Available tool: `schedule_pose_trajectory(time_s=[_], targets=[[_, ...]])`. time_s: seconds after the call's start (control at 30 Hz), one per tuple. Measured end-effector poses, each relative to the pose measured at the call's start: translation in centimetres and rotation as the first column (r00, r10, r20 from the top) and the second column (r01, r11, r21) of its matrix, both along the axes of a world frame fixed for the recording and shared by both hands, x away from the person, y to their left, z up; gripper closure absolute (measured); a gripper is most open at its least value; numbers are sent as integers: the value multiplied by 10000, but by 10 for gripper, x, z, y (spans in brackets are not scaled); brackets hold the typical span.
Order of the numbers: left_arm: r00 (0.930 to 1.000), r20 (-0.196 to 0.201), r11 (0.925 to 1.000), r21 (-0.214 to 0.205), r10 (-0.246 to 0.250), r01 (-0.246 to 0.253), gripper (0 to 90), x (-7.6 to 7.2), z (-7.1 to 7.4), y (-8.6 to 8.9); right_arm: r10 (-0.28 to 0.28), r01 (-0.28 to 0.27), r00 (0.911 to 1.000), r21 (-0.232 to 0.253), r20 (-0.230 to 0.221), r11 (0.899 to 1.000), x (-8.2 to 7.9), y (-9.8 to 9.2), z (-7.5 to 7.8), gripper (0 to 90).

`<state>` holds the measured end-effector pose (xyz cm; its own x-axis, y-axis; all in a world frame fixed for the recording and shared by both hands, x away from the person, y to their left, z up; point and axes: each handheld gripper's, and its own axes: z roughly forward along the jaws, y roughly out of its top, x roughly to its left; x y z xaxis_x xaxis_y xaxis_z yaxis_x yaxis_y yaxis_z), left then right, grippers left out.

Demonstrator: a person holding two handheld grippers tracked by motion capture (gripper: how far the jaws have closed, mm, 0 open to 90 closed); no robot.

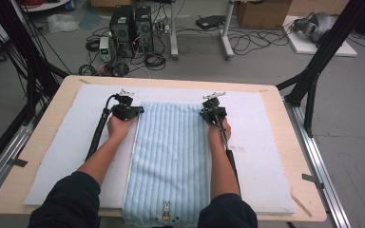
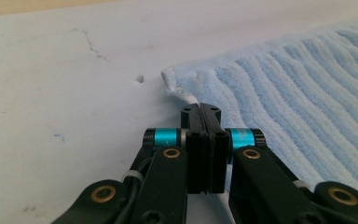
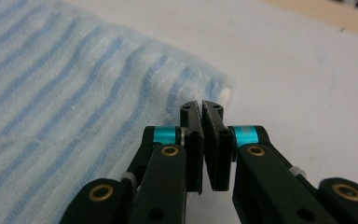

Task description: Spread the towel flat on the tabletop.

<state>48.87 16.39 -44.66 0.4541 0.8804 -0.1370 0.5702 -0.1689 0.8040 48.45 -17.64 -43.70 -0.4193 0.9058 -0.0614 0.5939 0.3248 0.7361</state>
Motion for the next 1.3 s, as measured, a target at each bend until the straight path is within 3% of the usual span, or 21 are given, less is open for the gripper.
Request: schedule_pose_trajectory(time_s=[0.13,0.23,0.3,0.4,0.53,0.6,0.67,0.7,0.77,0.83,0.9,0.97,1.03,1.07,1.1,1.17,1.23,1.3], targets=[[9996,250,9999,-84,98,-96,878,1,0,2,-116,144,9960,-315,891,9994,2,8,10,852],[9997,80,9997,34,234,-234,613,0,2,5,-525,537,9973,-225,506,9983,4,5,7,717],[9997,29,9994,238,233,-234,540,-2,4,7,-676,674,9971,65,335,9977,3,0,8,668],[9995,-312,9998,161,104,-99,520,-4,7,9,-416,400,9986,488,326,9980,-2,-8,12,646],[9986,-514,9999,52,-112,115,552,-11,4,8,287,-274,9994,630,-195,9976,-13,-14,10,626],[9978,-616,9996,105,-265,272,593,-16,1,6,699,-639,9960,1044,-552,9925,-17,-16,4,604],[9975,-527,9987,184,-472,482,662,-21,-1,3,1058,-1019,9927,673,-575,9925,-25,-14,-1,607],[9968,-471,9975,280,-642,656,696,-24,-2,1,1134,-1088,9916,729,-624,9914,-28,-13,-3,613],[9957,-369,9951,491,-845,862,790,-26,-2,-2,1251,-1200,9901,793,-636,9896,-32,-14,-7,698],[9964,-205,9947,606,-820,831,860,-25,-2,-4,1329,-1256,9892,1088,-624,9861,-32,-16,-8,856],[9979,-91,9964,551,-639,643,868,-22,-4,-4,1178,-1137,9919,815,-470,9902,-31,-14,-8,862],[9993,-79,9989,314,-357,359,868,-18,-5,-4,907,-892,9956,590,-233,9943,-29,-12,-9,863],[9995,-162,9996,145,-257,259,860,-16,-5,-3,542,-528,9984,791,-148,9955,-28,-11,-11,817],[9997,-149,9998,121,-173,175,823,-16,-4,-2,428,-415,9990,879,-129,9953,-27,-11,-11,767],[9997,-224,9999,52,-110,111,713,-16,-4,0,348,-334,9993,902,-138,9954,-28,-12,-11,711],[9984,-492,9996,-71,-276,272,603,-18,-2,3,345,-335,9994,975,-86,9947,-31,-16,-9,659],[9970,-575,9986,-203,-508,497,583,-23,1,6,407,-408,9992,1063,29,9935,-36,-21,-6,639],[9979,-411,9973,-546,-507,484,589,-30,3,10,593,-601,9982,1233,100,9905,-45,-28,-2,626]])
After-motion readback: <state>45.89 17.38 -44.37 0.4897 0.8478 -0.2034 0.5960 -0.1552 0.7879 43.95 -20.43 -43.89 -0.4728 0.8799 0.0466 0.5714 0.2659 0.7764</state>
